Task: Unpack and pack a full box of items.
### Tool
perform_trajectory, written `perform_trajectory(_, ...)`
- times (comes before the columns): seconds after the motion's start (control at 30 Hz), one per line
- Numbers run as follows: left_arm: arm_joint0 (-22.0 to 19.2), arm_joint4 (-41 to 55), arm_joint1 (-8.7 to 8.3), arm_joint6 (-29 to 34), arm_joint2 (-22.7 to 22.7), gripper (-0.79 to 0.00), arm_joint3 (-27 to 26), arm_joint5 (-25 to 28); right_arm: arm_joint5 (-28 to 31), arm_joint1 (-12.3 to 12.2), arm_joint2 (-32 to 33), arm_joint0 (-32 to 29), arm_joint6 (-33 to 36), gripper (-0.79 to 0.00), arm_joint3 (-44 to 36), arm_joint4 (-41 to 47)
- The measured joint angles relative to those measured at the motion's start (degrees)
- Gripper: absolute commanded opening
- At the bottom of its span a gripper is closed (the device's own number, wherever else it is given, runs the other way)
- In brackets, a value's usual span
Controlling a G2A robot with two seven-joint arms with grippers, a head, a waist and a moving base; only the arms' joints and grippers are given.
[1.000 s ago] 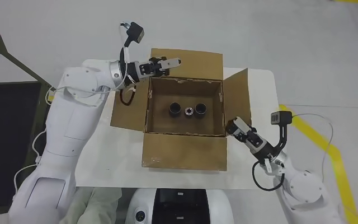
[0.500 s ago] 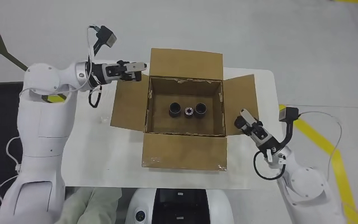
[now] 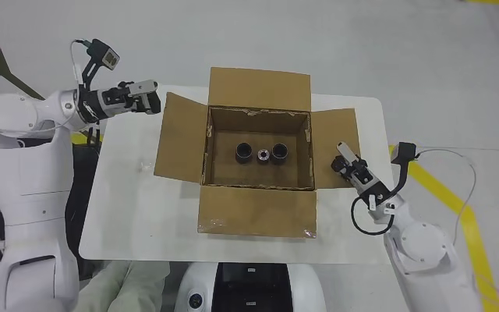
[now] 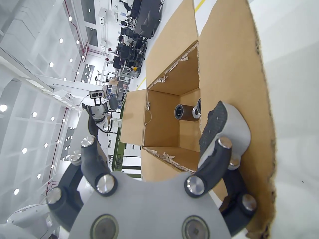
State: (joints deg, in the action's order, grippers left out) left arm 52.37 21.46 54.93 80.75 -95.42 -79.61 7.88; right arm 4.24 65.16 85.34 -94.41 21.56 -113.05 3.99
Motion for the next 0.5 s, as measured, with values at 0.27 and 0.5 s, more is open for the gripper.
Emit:
perform_trajectory(0.27, -4.4, -2.3, -0.97, -2.2, -0.5, 0.000, 8.1, 1.1, -1.3, 0.2, -1.0, 2.0, -1.2, 0.000, 2.1, -0.8)
perform_trajectory(0.5, -8.7, -4.9, -1.51, -3.2, 1.3, 0.000, 13.4, 2.5, -2.3, 0.4, -1.7, 3.0, -2.0, 0.000, 2.6, -2.2)
